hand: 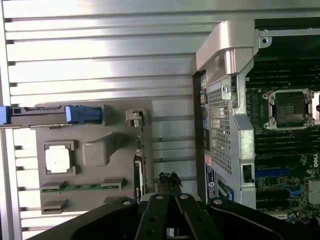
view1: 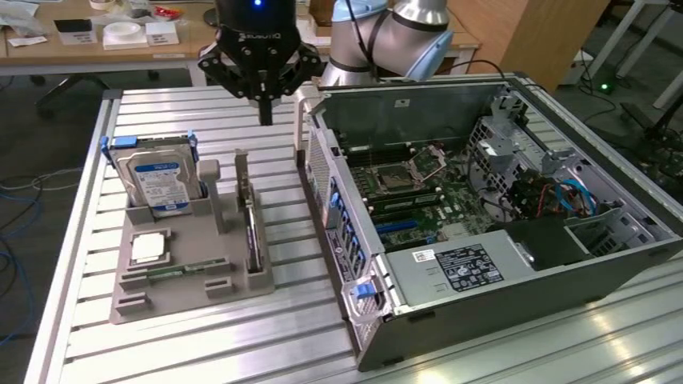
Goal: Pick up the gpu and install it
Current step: 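Reach for the gpu, then pick up the gpu and move the gpu toward the slot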
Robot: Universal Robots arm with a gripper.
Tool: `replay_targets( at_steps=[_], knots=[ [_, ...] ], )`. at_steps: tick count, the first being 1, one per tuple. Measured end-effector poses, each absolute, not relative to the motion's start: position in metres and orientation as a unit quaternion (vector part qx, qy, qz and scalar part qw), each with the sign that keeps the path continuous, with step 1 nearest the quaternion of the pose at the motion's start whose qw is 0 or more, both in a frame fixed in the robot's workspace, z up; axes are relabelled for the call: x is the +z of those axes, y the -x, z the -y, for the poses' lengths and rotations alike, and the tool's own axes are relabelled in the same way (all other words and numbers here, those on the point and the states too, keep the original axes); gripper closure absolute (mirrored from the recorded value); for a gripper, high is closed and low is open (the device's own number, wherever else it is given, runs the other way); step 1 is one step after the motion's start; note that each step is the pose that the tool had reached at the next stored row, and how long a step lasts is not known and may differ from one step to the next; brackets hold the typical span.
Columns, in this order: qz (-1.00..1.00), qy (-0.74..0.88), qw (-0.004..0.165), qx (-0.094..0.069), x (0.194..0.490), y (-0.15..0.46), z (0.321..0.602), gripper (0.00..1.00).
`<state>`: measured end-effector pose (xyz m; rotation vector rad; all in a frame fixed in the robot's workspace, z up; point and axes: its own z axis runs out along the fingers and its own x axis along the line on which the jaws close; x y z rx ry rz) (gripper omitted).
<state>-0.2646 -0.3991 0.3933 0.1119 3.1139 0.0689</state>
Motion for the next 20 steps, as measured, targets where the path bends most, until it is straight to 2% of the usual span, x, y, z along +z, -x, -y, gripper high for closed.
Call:
replay_targets(
  at_steps=[12, 20],
  knots=[
    [-0.999, -0.035, 0.012, 0.022, 0.393, 0.307, 0.399, 0.89],
    [-0.999, -0.035, 0.012, 0.022, 0.393, 0.310, 0.399, 0.89]
  ],
)
